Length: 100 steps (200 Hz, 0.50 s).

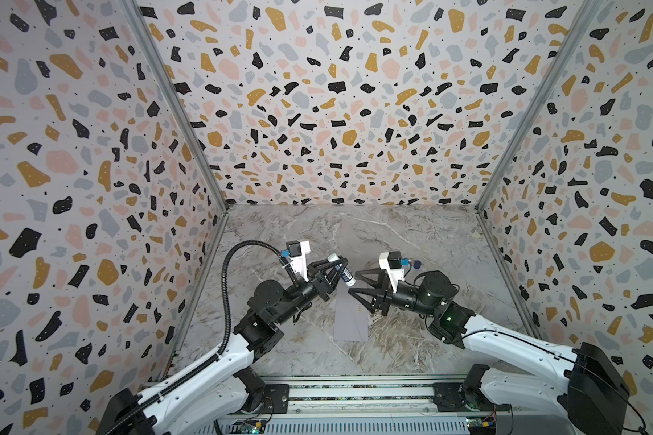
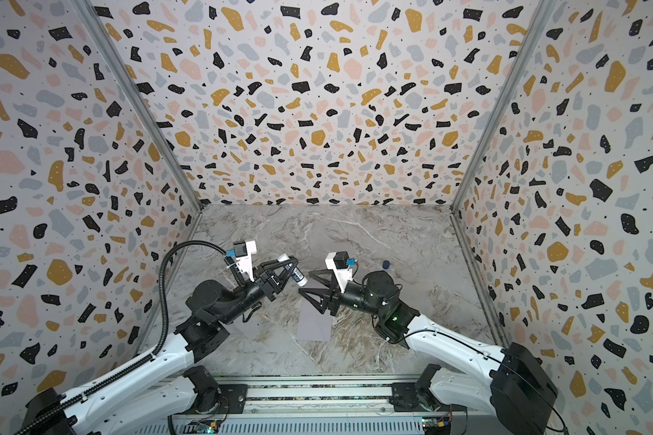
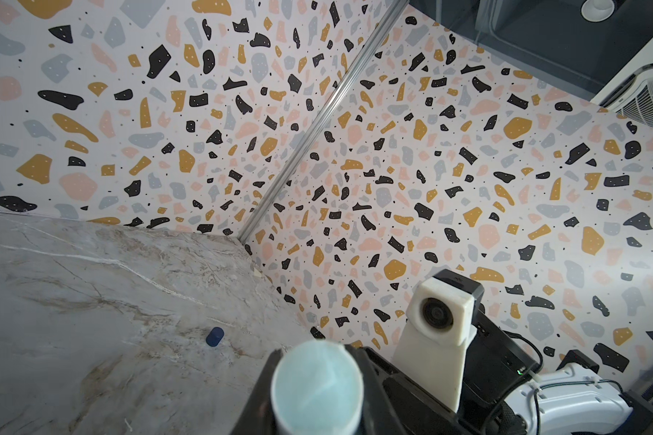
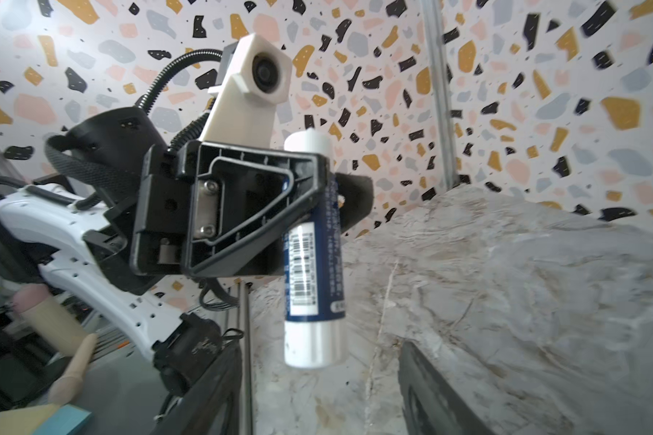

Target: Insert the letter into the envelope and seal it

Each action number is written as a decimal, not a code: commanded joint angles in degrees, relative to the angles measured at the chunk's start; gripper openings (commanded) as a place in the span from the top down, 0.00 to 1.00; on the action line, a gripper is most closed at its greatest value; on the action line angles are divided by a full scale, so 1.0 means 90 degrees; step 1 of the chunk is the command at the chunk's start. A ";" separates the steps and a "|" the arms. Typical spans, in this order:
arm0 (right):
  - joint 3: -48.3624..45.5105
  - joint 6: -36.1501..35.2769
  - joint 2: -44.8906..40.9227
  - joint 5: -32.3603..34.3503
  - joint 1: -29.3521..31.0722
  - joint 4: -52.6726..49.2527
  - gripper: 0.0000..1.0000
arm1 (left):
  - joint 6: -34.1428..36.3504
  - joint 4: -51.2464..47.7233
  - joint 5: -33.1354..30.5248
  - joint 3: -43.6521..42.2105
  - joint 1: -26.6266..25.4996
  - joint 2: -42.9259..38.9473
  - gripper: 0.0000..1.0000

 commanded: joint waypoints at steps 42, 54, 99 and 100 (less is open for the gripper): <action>0.0284 0.0757 0.0295 -0.0787 -0.0081 0.0946 0.53 | -0.0022 0.0276 0.0178 0.0125 -0.0024 -0.0120 1.00; 0.0273 0.0813 0.0315 -0.0787 -0.0094 0.1037 0.54 | -0.0022 0.0277 0.0177 0.0127 -0.0016 -0.0108 1.00; 0.0281 0.0954 0.0396 -0.0806 -0.0175 0.1179 0.68 | -0.0034 0.0286 0.0200 0.0114 -0.0018 -0.0097 1.00; 0.0282 0.0958 0.0397 -0.0806 -0.0179 0.1184 0.69 | -0.0033 0.0286 0.0201 0.0116 -0.0017 -0.0101 1.00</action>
